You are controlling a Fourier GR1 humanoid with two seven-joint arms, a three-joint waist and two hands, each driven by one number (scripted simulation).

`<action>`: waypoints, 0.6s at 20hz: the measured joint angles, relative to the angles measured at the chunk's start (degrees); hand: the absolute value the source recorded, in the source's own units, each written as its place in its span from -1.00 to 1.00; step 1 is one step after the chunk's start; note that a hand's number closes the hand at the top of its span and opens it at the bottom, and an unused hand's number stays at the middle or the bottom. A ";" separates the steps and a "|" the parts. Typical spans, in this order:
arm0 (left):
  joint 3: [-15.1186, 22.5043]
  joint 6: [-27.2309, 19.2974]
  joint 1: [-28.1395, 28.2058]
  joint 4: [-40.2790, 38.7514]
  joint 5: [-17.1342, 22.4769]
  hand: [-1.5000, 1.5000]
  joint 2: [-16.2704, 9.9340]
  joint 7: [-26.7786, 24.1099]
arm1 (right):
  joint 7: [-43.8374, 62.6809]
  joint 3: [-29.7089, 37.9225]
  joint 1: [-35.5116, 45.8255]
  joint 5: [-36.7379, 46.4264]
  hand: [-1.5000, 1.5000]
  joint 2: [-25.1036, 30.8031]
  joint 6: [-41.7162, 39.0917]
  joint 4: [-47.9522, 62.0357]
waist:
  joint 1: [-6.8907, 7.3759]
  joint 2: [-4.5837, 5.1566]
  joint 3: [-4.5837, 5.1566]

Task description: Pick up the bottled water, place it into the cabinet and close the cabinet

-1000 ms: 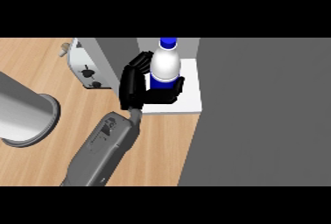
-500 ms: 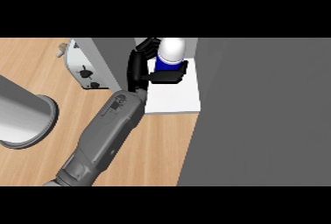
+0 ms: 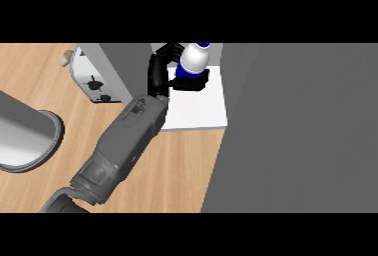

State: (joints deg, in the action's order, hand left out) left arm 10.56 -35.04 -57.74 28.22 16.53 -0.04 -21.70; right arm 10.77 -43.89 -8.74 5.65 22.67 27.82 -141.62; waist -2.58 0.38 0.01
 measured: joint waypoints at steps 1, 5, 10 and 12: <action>-0.26 -0.52 -0.37 -1.60 -0.39 1.00 -0.02 -0.39 | -0.09 -0.05 -0.14 -0.06 -1.00 0.16 0.04 -0.08 | -0.01 0.03 0.00; -0.29 -2.15 -2.66 -6.87 -0.23 1.00 0.00 -0.81 | 0.25 -0.20 0.41 -0.18 -1.00 0.52 -0.02 -0.19 | -0.54 0.19 0.03; -2.36 -1.82 -4.54 -12.14 0.51 1.00 -0.44 -2.96 | -0.26 0.45 0.67 -0.79 -1.00 0.61 -0.35 0.06 | -0.69 0.48 0.03; -3.13 -1.75 -5.20 -13.96 0.59 1.00 -0.49 -3.64 | -0.48 0.71 0.65 -1.06 -1.00 0.89 -0.64 -0.04 | -0.82 0.55 0.03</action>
State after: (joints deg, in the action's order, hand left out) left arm 7.43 -36.79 -62.94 14.26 17.12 -0.53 -25.34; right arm 10.29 -43.18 -8.09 4.59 23.57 27.18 -141.66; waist -3.40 0.93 0.05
